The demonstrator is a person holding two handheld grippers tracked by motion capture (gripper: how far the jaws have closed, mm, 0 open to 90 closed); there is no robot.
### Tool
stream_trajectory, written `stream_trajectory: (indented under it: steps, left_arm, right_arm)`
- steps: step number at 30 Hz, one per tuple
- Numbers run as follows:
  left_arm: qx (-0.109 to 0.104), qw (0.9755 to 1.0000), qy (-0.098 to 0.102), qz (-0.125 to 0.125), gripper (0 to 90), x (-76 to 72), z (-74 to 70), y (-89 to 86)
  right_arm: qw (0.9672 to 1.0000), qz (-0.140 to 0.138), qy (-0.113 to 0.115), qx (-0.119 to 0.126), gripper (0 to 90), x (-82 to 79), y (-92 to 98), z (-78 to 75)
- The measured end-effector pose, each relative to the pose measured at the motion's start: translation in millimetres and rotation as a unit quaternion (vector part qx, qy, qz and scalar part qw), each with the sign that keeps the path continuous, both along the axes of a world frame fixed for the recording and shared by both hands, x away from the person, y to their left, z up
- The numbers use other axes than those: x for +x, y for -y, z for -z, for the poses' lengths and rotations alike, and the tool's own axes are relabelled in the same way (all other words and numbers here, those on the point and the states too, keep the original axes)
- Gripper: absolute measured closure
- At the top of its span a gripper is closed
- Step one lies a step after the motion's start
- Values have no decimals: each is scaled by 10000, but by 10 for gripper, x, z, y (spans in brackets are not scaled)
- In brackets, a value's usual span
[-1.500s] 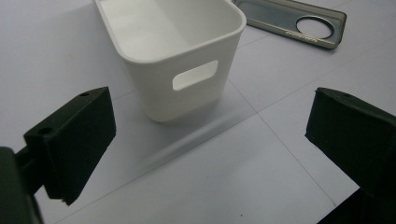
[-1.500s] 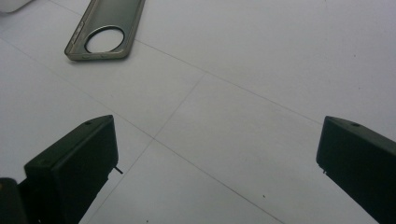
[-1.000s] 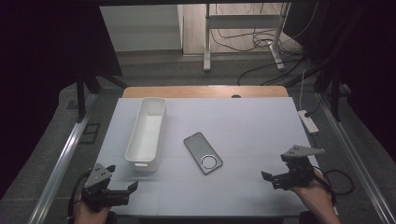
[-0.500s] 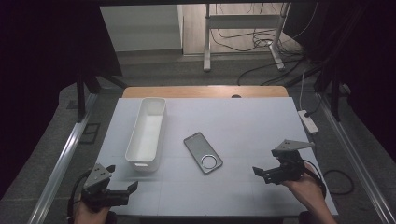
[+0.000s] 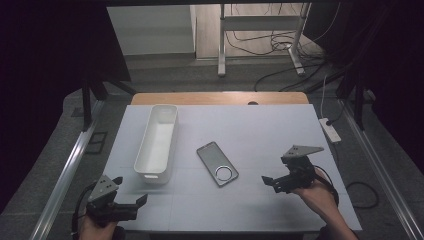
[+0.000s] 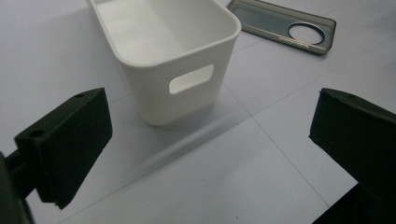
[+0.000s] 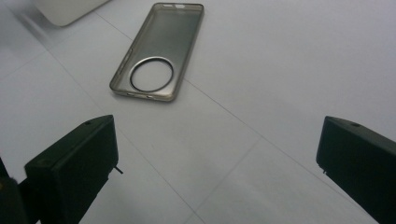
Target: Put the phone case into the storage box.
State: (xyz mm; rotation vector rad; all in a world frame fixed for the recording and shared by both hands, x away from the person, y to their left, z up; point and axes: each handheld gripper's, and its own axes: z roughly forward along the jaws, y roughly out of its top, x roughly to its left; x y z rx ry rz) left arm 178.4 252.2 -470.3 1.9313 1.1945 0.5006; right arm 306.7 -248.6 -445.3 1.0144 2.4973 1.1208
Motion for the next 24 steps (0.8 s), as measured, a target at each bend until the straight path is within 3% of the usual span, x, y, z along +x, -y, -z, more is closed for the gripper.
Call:
stream_trajectory:
  steps: [5, 9, 15, 24]
  left_arm:
    - [27, 10000, 5, 12, 0, -1, 0, 5]
    - [2, 10000, 32, 14, 0, -7, -1, -1]
    - [-12, 10000, 49, 9, 0, -9, -2, -4]
    - [-2, 10000, 52, 24, 0, -9, -2, -1]
  right_arm:
    - [9999, -106, -41, -6, 0, 67, -87, 18]
    - [9997, -117, -203, -24, 0, 109, -142, 30]
    - [9998, -141, -156, -59, 0, 146, -196, 44]
    - [9996, -217, -137, 76, 0, 227, -312, 44]
